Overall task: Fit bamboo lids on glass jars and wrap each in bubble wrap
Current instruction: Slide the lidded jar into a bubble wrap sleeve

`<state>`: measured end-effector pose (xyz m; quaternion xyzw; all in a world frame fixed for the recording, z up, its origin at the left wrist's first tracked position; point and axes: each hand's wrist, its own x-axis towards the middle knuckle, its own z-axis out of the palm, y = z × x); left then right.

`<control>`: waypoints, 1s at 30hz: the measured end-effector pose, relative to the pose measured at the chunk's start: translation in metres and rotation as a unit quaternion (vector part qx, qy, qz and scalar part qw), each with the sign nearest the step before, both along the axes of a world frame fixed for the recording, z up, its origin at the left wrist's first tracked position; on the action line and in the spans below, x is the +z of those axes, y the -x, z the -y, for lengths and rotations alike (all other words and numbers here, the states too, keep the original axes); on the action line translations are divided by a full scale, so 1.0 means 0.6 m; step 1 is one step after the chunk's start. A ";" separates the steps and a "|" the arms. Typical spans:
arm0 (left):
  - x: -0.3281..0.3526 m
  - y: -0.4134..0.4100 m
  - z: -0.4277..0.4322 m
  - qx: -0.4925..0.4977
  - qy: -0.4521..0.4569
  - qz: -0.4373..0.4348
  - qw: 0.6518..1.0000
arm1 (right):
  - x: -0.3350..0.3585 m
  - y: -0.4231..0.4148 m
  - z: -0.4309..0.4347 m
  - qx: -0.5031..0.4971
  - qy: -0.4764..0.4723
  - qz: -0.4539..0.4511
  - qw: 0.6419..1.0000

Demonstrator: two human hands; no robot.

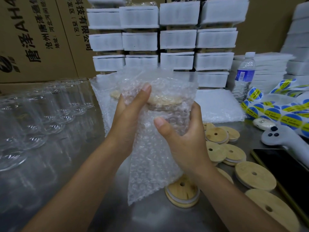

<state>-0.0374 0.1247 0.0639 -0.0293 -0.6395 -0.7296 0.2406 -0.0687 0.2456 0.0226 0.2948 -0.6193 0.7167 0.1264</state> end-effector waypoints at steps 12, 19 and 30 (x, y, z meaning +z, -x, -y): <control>-0.093 -0.015 0.035 -0.109 0.187 0.046 0.975 | 0.004 0.014 -0.009 -0.016 0.043 0.054 0.997; -0.114 -0.008 0.062 -0.070 -0.031 0.074 0.994 | 0.000 0.033 -0.011 0.080 0.033 0.130 0.988; -0.125 -0.001 0.059 -0.114 0.167 0.059 0.978 | -0.019 0.019 0.005 0.050 -0.059 0.078 0.994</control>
